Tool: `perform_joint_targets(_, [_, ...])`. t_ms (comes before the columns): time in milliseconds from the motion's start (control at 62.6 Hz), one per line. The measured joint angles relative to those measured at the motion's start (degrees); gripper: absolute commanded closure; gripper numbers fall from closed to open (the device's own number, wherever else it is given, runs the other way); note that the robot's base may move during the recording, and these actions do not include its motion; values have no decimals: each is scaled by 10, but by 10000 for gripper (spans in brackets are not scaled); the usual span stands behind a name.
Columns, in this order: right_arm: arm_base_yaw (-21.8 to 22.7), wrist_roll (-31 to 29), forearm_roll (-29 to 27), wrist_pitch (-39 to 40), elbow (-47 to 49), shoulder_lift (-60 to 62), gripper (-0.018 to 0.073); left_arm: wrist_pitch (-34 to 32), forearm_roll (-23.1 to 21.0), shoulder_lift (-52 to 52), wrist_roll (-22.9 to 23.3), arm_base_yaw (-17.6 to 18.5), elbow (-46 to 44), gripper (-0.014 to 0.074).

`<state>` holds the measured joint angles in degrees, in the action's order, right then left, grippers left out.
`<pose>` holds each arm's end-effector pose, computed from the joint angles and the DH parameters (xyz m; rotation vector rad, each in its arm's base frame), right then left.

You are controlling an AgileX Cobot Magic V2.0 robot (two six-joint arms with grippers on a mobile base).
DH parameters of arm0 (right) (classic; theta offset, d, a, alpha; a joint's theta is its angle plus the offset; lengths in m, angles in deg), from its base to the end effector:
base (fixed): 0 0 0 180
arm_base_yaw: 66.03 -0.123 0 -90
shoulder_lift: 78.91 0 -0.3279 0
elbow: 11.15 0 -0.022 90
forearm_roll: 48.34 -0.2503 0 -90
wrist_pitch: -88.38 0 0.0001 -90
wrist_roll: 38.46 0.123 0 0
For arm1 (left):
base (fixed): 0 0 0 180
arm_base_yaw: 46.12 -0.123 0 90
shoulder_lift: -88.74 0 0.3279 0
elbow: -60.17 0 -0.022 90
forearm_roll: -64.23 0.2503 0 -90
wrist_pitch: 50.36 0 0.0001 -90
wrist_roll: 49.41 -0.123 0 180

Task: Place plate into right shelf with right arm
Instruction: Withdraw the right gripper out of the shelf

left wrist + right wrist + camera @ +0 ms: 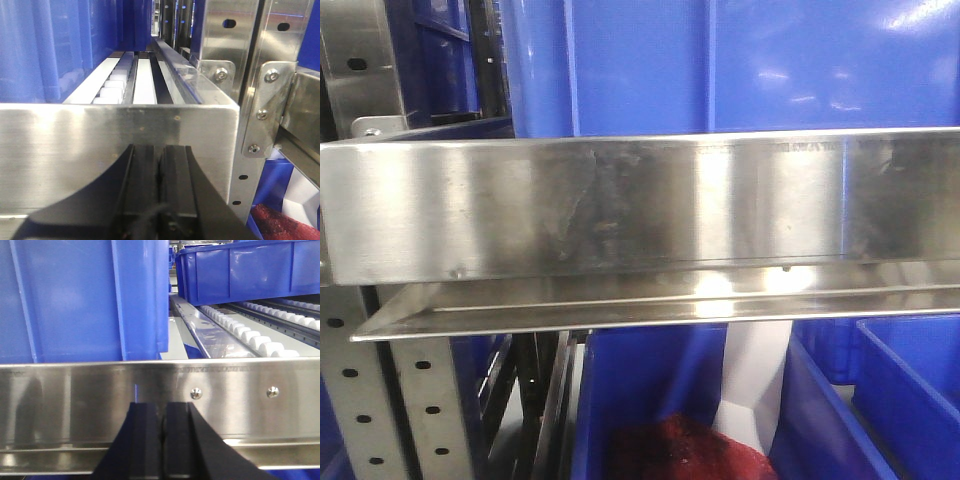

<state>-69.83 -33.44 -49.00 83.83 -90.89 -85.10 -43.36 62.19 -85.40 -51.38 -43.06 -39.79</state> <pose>0.0450 0.0031 0.1969 0.0252 1.5805 0.1302 0.0446 -0.0029 0.1900 0.0459 1.6209 -0.0454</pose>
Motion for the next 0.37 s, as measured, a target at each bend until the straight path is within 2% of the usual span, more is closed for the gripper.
perform_joint_targets(368, [0,0,0,0,0,0,504,0,0,0,0,0,0,643])
